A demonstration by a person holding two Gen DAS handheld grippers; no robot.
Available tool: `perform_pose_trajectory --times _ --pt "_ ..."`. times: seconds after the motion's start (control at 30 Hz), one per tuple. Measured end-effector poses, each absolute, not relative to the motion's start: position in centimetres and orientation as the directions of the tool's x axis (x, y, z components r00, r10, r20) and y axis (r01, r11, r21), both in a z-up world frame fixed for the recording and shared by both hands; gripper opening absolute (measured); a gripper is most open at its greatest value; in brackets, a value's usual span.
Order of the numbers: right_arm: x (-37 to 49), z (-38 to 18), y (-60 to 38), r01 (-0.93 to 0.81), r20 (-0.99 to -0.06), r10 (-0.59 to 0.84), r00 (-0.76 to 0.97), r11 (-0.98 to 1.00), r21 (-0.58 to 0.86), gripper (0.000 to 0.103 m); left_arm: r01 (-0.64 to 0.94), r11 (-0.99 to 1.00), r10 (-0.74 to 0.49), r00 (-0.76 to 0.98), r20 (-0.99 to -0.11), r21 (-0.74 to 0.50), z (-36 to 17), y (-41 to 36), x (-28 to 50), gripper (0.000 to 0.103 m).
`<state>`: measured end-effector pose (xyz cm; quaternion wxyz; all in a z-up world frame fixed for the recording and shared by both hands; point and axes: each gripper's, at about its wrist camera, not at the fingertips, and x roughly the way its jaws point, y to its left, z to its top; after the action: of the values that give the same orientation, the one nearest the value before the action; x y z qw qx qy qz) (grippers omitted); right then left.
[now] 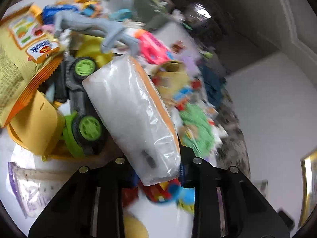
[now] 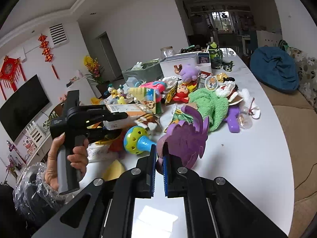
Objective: Collect trash
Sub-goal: 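Carry both items down to the cardboard box and open both tools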
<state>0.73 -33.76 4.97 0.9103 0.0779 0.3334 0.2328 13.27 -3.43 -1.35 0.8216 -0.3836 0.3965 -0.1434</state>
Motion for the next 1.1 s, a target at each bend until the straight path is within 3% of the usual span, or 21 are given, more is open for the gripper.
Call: perform_pose_trajectory --times 0.1,0.23,0.37,0.5,0.67,0.77,0.8,0.87,0.9,0.93,0.97,1.03,1.1 --pt "-0.1 5.5 -33.4 -0.378 -0.553 0.485 0.678 0.875 0.303 0.006 0.095 0.700 -0.586 0.643 -0.494 -0.707 1.5 -4.2 9.4 0.027" --pt "-3.0 7.7 -32.2 -0.437 -0.489 0.534 0.689 0.845 0.308 0.006 0.329 0.759 -0.602 0.682 -0.415 -0.562 6.8 -4.1 2.0 0.027" --pt "-7.4 8.6 -30.0 -0.539 -0.474 0.620 0.625 0.782 0.312 0.006 0.497 0.802 -0.596 0.703 -0.387 -0.332 9.9 -3.7 -6.2 0.027" --pt "-12.7 5.8 -27.2 -0.623 -0.543 0.696 0.470 0.697 0.354 0.006 0.608 0.774 -0.608 0.636 -0.475 -0.177 7.0 -3.1 -13.8 0.027" --pt "-17.0 -1.4 -24.4 -0.613 -0.647 0.724 0.239 0.629 0.478 0.006 0.636 0.741 -0.584 0.454 -0.673 -0.214 -0.6 -1.5 -18.4 0.028" --pt "-16.4 -7.0 -23.1 -0.549 -0.707 0.691 0.150 0.653 0.522 0.006 0.638 0.745 -0.494 0.330 -0.804 -0.195 -6.7 -1.5 -18.7 0.029" --pt "-15.8 -9.4 -22.6 -0.531 -0.728 0.674 0.127 0.666 0.524 0.006 0.631 0.754 -0.460 0.306 -0.834 -0.184 -8.3 -1.6 -18.2 0.031" --pt "-14.2 -14.0 -21.8 -0.482 -0.759 0.650 0.051 0.681 0.551 0.012 0.620 0.762 -0.410 0.234 -0.882 -0.189 -11.7 -2.1 -16.9 0.050" --pt "-13.4 -16.4 -21.5 -0.443 -0.777 0.629 0.013 0.700 0.560 0.024 0.601 0.777 -0.376 0.202 -0.904 -0.189 -13.8 -2.3 -15.8 0.070" --pt "-12.6 -18.3 -21.3 -0.414 -0.794 0.608 -0.011 0.720 0.557 0.048 0.580 0.793 -0.350 0.182 -0.919 -0.187 -15.2 -2.4 -14.9 0.081" --pt "-12.0 -20.3 -21.0 -0.406 -0.823 0.567 -0.026 0.746 0.527 0.053 0.568 0.797 -0.343 0.148 -0.927 -0.204 -16.6 -2.4 -14.0 0.081" --pt "-11.6 -21.5 -20.8 -0.412 -0.865 0.500 -0.024 0.784 0.465 0.051 0.536 0.814 -0.312 0.083 -0.947 -0.221 -19.0 -2.6 -12.9 0.081" --pt "-11.8 -19.8 -21.5 -0.415 -0.856 0.518 0.006 0.780 0.469 0.051 0.506 0.836 -0.278 0.057 -0.959 -0.212 -19.9 -2.4 -12.5 0.081"
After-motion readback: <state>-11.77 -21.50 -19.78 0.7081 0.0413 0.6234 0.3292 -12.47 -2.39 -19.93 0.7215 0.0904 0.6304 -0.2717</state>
